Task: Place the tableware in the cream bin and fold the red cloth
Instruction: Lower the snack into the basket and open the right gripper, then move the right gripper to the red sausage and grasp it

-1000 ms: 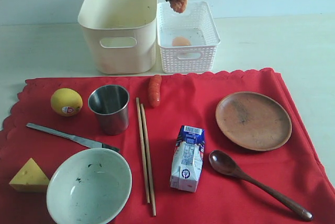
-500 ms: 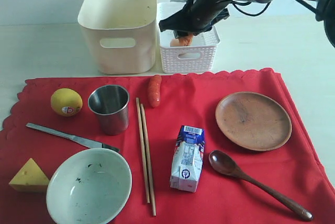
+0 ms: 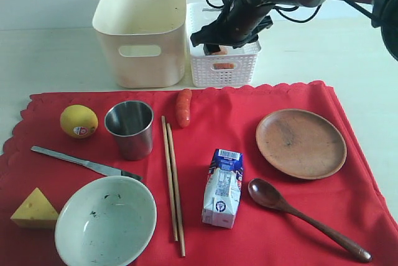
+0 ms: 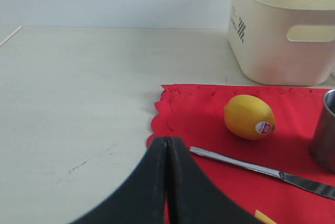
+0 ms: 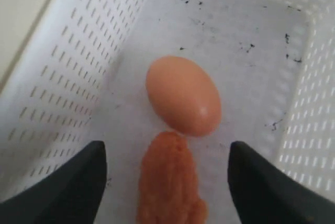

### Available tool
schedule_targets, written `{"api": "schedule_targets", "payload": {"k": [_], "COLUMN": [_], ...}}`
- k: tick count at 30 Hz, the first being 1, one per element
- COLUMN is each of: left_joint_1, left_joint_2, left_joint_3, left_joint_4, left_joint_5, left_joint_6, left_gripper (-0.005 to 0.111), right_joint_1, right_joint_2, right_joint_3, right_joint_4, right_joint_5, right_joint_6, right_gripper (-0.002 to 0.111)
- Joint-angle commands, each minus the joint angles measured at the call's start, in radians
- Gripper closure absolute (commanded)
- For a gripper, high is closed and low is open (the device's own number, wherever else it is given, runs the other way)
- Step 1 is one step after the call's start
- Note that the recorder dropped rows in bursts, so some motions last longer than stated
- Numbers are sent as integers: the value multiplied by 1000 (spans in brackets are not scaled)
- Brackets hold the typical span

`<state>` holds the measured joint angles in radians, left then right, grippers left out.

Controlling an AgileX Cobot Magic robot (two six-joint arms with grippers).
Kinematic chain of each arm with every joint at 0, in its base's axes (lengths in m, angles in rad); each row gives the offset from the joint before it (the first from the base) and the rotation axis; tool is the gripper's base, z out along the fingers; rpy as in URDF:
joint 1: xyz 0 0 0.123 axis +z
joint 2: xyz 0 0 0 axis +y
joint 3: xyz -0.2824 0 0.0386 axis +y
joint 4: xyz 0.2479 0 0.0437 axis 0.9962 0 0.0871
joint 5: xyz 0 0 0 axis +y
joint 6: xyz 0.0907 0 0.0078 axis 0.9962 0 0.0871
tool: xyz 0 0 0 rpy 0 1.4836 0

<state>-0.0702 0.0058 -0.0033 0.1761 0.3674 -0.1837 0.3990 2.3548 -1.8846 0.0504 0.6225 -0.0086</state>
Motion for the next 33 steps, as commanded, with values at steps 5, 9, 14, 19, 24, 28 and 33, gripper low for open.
{"api": "schedule_targets", "payload": {"k": [5, 9, 14, 19, 24, 28, 33], "left_joint_1": [1, 1, 1, 1, 1, 1, 1], "left_joint_2": [-6, -6, -6, -6, -6, -6, -6], "left_joint_3": [3, 3, 3, 3, 3, 3, 3], "left_joint_4": [-9, -9, -9, -9, -9, -9, -9], "left_joint_5": [-6, -6, -6, -6, -6, -6, -6], "left_joint_6": [-3, -3, -3, -3, -3, -3, -3], "left_gripper": [107, 107, 107, 107, 107, 107, 107], "right_joint_1": [-6, -6, -6, -6, -4, -4, -4], "right_joint_2": [-94, -137, -187, -215, -219, -224, -227], "right_joint_3": [-10, -10, -10, -10, -10, -7, -7], "right_joint_4": [-8, -8, -6, 0, 38, 94, 163], "right_joint_5": [68, 132, 256, 386, 498, 565, 599], "right_joint_6": [-44, -44, -44, -42, -40, -40, -44], "right_gripper": [36, 36, 36, 37, 41, 42, 42]}}
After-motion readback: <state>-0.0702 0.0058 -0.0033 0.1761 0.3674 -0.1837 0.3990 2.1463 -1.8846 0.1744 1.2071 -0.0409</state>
